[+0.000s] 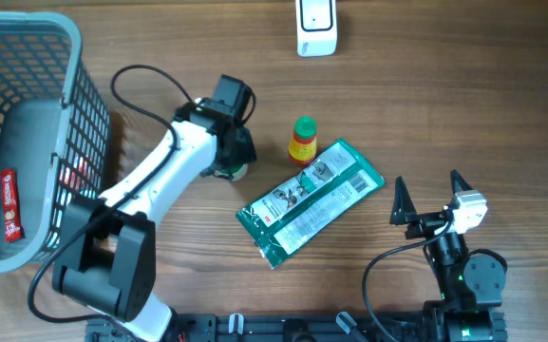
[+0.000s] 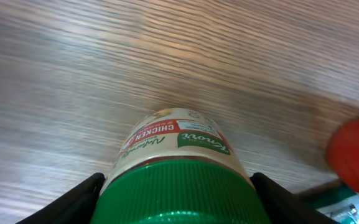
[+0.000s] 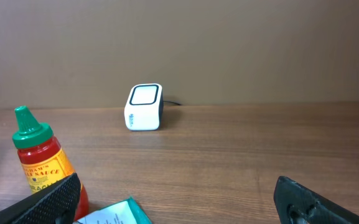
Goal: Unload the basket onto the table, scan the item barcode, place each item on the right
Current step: 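Carry the Knorr jar out of the basket toward the sauce bottle, then lower the Knorr jar beside the sauce bottle and open the left gripper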
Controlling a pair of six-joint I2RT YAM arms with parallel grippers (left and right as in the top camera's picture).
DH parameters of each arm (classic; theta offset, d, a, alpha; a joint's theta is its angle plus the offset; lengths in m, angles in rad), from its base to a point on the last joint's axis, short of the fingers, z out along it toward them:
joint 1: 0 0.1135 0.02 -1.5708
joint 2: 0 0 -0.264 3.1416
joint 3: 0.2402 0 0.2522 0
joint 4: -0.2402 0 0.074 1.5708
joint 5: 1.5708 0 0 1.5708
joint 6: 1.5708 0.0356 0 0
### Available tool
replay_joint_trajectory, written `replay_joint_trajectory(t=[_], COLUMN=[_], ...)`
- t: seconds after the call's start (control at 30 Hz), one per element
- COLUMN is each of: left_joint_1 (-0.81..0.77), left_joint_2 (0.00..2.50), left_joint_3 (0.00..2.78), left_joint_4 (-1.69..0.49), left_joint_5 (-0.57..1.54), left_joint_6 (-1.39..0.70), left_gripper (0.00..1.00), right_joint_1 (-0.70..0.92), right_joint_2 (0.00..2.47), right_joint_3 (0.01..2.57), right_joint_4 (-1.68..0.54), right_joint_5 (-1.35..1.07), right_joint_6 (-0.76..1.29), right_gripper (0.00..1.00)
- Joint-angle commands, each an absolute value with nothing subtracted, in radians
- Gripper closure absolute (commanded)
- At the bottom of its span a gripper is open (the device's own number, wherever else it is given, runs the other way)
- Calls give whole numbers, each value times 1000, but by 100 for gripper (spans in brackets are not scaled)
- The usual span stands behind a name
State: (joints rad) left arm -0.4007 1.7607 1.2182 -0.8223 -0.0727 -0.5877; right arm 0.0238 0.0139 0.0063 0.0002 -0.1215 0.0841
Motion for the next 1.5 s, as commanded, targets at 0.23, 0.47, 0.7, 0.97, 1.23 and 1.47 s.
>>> replay_joint_trajectory(t=[0.23,0.47,0.7,0.97,1.23,1.47], left_joint_1=[-471,-504,-520,-519,-519,-502], left_joint_2=[1762,1762,1762,1755,1629,1454], left_joint_3=[1210,1210,1210,1213,1317,1392], left_joint_4=[-776,-775,-758,-740,-820,-797], left_joint_5=[-68,-68,-68,-83,-307,-496], left_joint_6=[-591,-591,-591,-590,-590,-587], left_gripper=[29,26,18,0,0,0], right_joint_1=[28,28,28,28,28,28], right_joint_2=[11,11,11,11,11,11], right_joint_3=[5,5,5,5,5,5], right_joint_4=[6,6,6,6,6,6], right_joint_5=[-103,-103,-103,-103,-103,-103], right_joint_6=[78,78,78,78,78,78], right_gripper=[0,0,0,0,0,0])
